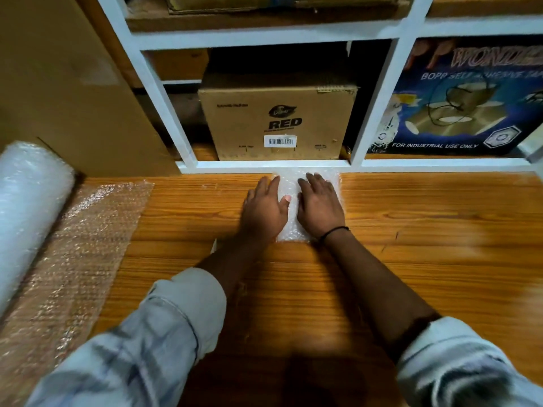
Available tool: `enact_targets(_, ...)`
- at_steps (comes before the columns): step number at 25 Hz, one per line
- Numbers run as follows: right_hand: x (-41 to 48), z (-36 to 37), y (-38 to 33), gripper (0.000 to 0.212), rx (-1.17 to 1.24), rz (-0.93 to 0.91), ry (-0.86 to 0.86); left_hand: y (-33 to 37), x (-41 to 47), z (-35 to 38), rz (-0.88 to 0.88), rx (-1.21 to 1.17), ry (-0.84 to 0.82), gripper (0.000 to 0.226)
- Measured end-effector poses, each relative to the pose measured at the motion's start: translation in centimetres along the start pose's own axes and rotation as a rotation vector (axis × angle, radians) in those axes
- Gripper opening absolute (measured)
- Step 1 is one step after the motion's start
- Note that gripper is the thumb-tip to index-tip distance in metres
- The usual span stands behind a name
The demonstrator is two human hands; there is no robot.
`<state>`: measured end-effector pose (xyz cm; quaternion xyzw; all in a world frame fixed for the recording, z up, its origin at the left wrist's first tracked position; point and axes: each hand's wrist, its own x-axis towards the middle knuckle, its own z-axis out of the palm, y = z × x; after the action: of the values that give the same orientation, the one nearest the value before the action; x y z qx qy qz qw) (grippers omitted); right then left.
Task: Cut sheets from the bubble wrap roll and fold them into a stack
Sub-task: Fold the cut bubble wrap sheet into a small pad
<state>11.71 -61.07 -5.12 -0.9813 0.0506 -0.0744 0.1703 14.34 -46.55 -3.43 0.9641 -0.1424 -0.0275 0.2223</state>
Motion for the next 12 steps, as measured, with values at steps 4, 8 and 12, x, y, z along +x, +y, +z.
enact_targets(4, -0.6, -0.9, 1.7, 0.055, 0.009, -0.011, -0.004, 1.1, 0.2, 0.1, 0.062, -0.291, 0.192, 0.051)
enact_targets(8, 0.0, -2.1, 2.3, 0.057, -0.024, -0.020, 0.000, 2.6, 0.7, 0.0, 0.055, -0.341, 0.191, 0.051)
enact_targets(12, 0.0, -1.2, 2.6, 0.052, -0.027, -0.048, -0.060, 2.5, 0.2, 0.9, 0.001, 0.063, 0.126, 0.055)
